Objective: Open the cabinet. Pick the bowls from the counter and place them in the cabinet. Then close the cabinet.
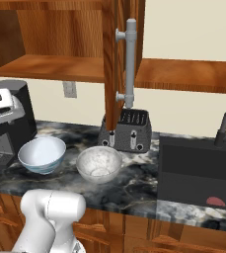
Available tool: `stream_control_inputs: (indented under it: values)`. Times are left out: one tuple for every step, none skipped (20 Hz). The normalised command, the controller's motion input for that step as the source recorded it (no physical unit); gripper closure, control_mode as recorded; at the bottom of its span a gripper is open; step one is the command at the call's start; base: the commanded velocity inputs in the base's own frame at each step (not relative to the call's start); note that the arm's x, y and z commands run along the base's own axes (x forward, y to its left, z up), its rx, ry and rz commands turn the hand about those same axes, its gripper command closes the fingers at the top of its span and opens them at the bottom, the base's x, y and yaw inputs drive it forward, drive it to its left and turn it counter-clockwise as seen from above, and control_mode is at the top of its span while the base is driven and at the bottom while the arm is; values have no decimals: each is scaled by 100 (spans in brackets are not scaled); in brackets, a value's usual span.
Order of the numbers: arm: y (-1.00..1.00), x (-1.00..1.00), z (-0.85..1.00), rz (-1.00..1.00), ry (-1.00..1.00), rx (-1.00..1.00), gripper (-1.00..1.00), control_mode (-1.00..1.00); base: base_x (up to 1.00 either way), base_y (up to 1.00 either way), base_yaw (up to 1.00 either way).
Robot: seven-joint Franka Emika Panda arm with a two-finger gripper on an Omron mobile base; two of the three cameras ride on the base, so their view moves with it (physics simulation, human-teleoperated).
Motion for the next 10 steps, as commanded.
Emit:
stream_control_inputs:
  values:
    - [-14, 0, -26, -5, 10, 0, -100, -100, 0, 0, 0]
    - [-9, 0, -31, -4, 10, 0, -100, -100, 0, 0, 0]
    - [-6, 0, -35, -4, 10, 0, -100, -100, 0, 0, 0]
    - [0, 0, -44, -4, 10, 0, -100, -100, 0, 0, 0]
    - [0, 0, -48, -4, 9, 0, -100, -100, 0, 0, 0]
    - [0, 1, -51, -5, 8, 0, -100, -100, 0, 0, 0]
    - [0, 2, -52, -5, 7, 0, -100, -100, 0, 0, 0]
    - [0, 4, -51, -6, 6, -1, -100, -100, 0, 0, 0]
    - [0, 4, -48, -6, 5, -2, -100, -100, 0, 0, 0]
    - [0, 6, -46, -6, 5, -1, -100, -100, 0, 0, 0]
